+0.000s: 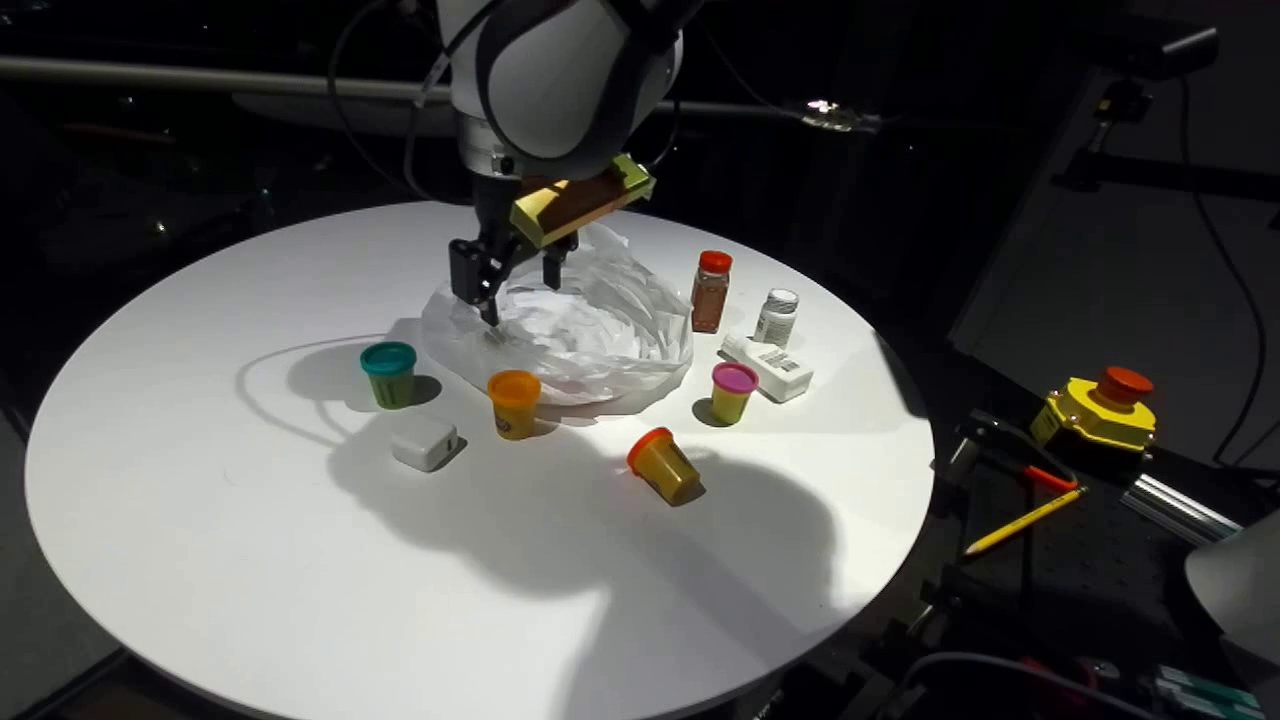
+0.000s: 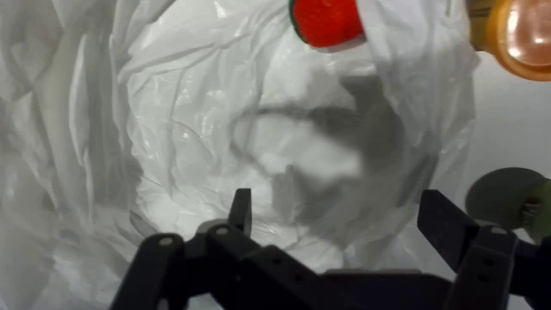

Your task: Remove all the contents from the plastic bag.

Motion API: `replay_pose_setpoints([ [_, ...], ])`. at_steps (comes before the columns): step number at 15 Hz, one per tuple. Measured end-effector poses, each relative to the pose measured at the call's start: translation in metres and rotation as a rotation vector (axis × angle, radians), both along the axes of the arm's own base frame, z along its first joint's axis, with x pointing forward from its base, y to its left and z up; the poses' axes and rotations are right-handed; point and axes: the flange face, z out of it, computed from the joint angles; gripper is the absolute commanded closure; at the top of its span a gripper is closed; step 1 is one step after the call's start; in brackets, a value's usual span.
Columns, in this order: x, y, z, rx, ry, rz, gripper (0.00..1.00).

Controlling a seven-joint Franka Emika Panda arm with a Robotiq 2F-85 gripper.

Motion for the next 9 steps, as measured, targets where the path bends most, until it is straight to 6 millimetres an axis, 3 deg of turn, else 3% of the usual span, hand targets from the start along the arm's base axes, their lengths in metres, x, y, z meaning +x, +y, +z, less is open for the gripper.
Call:
replay_pose_setpoints([
  [5, -0.013, -0.050, -0.039, 0.028, -0.032, -0.123, 0.00],
  [9, -0.037, -0.058, -0.057, 0.038, -0.072, -0.149, 0.00],
])
